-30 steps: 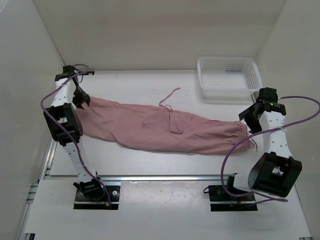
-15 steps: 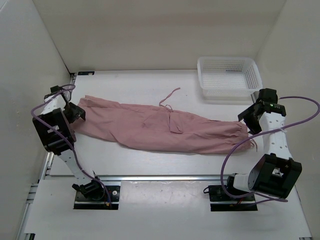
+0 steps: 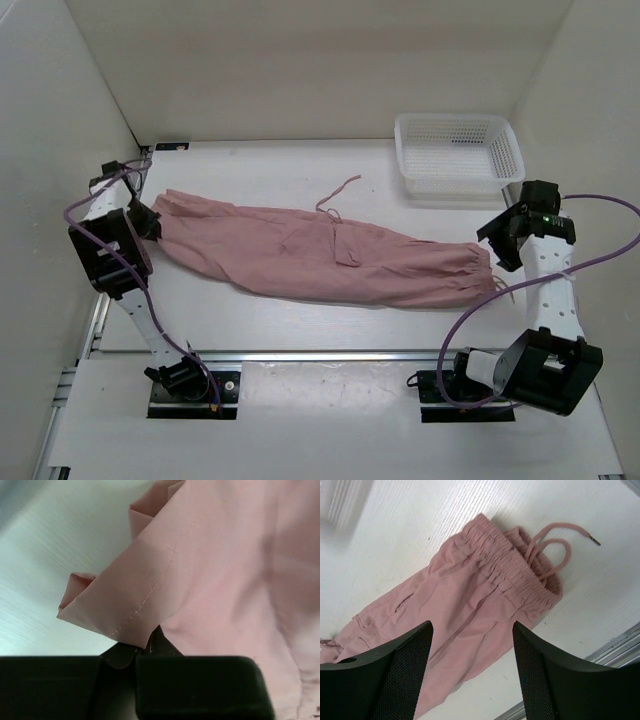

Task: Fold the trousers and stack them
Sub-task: Fold the trousers

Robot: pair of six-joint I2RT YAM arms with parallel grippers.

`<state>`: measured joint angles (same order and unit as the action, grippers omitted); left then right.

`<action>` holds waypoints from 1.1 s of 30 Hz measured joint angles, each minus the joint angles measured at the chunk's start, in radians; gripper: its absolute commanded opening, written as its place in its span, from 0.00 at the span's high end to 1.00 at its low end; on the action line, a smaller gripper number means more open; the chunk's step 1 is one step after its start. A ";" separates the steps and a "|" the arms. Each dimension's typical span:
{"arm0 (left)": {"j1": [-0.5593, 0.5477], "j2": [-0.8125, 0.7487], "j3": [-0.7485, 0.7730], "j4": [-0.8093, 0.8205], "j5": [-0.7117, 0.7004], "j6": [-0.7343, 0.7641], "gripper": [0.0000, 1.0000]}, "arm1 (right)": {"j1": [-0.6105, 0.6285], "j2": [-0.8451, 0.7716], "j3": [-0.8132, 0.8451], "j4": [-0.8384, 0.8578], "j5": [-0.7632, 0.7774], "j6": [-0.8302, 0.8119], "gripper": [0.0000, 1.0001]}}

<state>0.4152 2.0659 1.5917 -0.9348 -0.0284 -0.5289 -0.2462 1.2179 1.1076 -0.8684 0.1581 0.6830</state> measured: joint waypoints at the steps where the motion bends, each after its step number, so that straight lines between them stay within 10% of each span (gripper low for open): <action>1: -0.005 -0.005 0.032 -0.012 -0.008 0.007 0.90 | 0.000 -0.005 0.000 -0.001 -0.002 0.000 0.30; 9: -0.180 -0.217 0.255 -0.084 -0.085 0.063 0.90 | 0.000 -0.027 0.023 -0.020 -0.012 -0.003 0.30; 17: -0.695 -0.425 0.177 -0.122 -0.136 0.040 0.90 | 0.000 -0.070 0.017 -0.023 -0.024 -0.003 0.29; 20: -0.941 -0.396 0.113 -0.162 -0.117 0.019 0.09 | 0.000 -0.094 -0.013 -0.020 -0.030 -0.004 0.29; 21: -1.014 -0.372 0.101 -0.175 -0.111 0.010 0.00 | 0.000 -0.098 -0.023 -0.021 -0.030 -0.005 0.29; 27: -1.207 -0.254 0.077 -0.268 -0.143 -0.031 0.03 | 0.000 -0.105 -0.060 -0.021 -0.045 -0.008 0.29; 33: -1.155 -0.246 0.146 -0.306 -0.219 -0.026 0.85 | 0.000 -0.148 -0.065 -0.020 -0.055 -0.011 0.29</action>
<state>-0.7403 1.8202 1.7378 -1.2407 -0.2478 -0.5545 -0.2462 1.0698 1.0428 -0.8886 0.1036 0.6716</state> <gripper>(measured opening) 0.287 0.709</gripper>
